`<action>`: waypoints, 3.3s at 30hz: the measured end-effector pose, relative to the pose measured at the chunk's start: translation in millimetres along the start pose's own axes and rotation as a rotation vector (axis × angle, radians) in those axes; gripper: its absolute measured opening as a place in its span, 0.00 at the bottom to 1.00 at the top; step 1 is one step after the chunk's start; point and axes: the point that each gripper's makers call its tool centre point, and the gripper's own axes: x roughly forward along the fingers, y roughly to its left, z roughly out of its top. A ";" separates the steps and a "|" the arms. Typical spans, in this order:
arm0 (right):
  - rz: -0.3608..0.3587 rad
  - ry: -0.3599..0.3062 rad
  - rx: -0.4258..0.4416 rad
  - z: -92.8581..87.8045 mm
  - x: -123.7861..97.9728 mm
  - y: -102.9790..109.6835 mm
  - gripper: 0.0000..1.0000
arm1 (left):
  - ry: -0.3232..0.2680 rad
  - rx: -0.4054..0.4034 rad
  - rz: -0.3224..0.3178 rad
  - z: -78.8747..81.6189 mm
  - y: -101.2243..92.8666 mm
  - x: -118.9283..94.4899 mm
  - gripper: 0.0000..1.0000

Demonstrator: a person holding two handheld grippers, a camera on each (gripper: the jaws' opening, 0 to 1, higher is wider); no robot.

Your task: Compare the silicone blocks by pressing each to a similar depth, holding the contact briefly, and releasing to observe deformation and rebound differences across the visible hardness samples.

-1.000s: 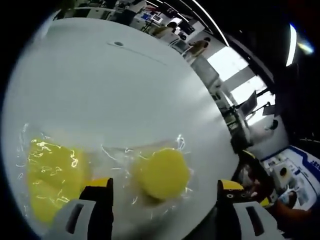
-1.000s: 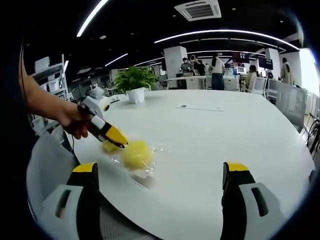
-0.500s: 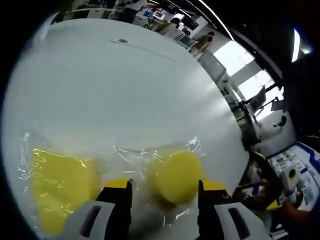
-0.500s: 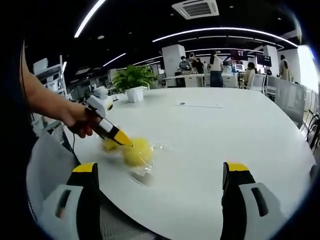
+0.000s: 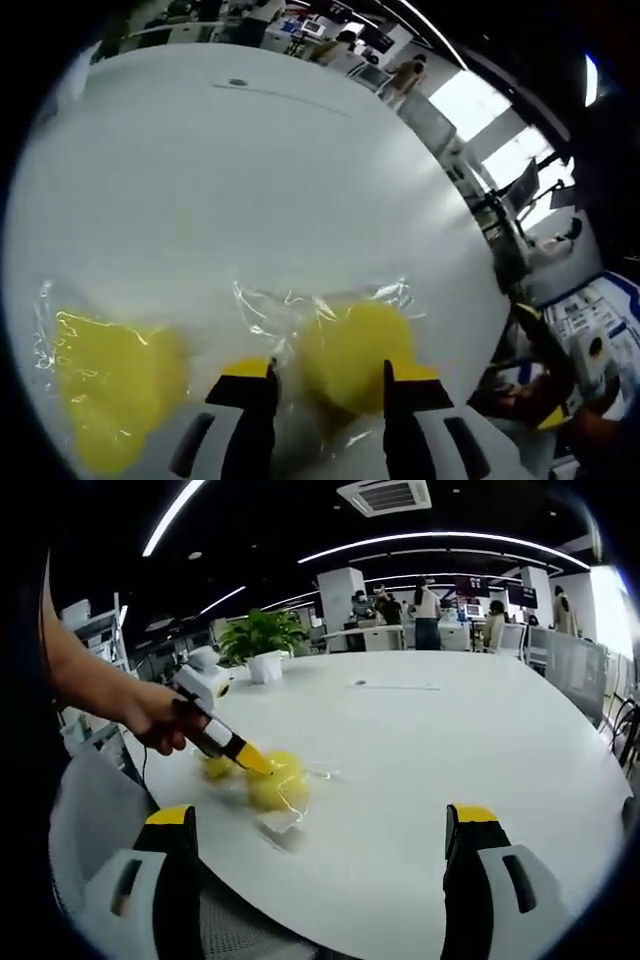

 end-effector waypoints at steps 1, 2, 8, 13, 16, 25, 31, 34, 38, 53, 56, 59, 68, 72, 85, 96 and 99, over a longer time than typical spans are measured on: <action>-0.003 0.000 0.002 -0.6 -0.6 -0.5 0.96 | 0.003 -0.005 -0.004 0.0 0.0 0.9 0.39; -0.007 0.000 0.003 -1.4 -1.5 -1.5 0.96 | 0.005 -0.008 -0.011 0.1 0.1 1.6 0.37; -0.018 0.009 0.015 -7.1 -5.3 -4.5 0.96 | 0.007 -0.025 -0.057 -1.9 -4.4 6.0 0.27; -0.017 0.010 0.015 -7.1 -5.3 -3.1 0.96 | 0.020 -0.024 -0.098 -0.8 -6.2 8.7 0.21; -0.015 0.012 0.015 -7.3 -4.3 -2.7 0.96 | 0.021 -0.004 -0.109 -0.5 -7.5 9.1 0.16; -0.005 0.026 0.007 -6.4 -3.6 -1.6 0.96 | 0.016 0.001 -0.110 -0.2 -10.9 7.3 0.05; -0.006 0.045 0.005 -9.3 -4.4 -2.5 0.96 | 0.021 -0.024 -0.124 0.9 -11.8 7.0 0.03; -0.005 0.048 0.005 -10.1 -5.1 -2.4 0.96 | 0.019 -0.016 -0.135 1.1 -13.7 6.6 0.03; -0.007 0.043 0.012 -7.9 -5.6 -2.0 0.96 | 0.006 0.015 -0.151 2.3 -17.4 5.6 0.02; 0.003 0.013 0.023 12.3 -4.8 0.3 0.96 | -0.112 0.197 -0.168 16.7 -26.5 -9.3 0.00; 0.009 0.007 0.018 16.3 -3.9 1.1 0.96 | -0.125 0.194 -0.187 18.8 -29.6 -12.9 0.00; 0.015 0.004 0.017 20.4 -3.5 3.2 0.96 | -0.140 0.213 -0.202 20.5 -36.0 -14.8 0.00; 0.042 -0.036 0.023 53.2 -12.0 6.2 0.96 | -0.279 0.252 -0.303 57.0 -72.3 -50.8 0.00; 0.058 -0.068 0.003 79.1 -16.8 4.9 0.96 | -0.351 0.287 -0.322 76.4 -84.7 -75.3 0.00; 0.196 -0.157 -0.018 166.9 -20.7 21.9 0.95 | -0.542 0.440 -0.345 114.3 -115.3 -155.1 0.00; 0.337 -0.155 -0.068 192.5 -9.6 55.6 0.78 | -0.637 0.455 -0.372 116.5 -133.2 -194.4 0.00; 0.353 -0.155 -0.073 195.9 -2.0 58.9 0.76 | -0.656 0.457 -0.381 118.0 -137.3 -203.2 0.00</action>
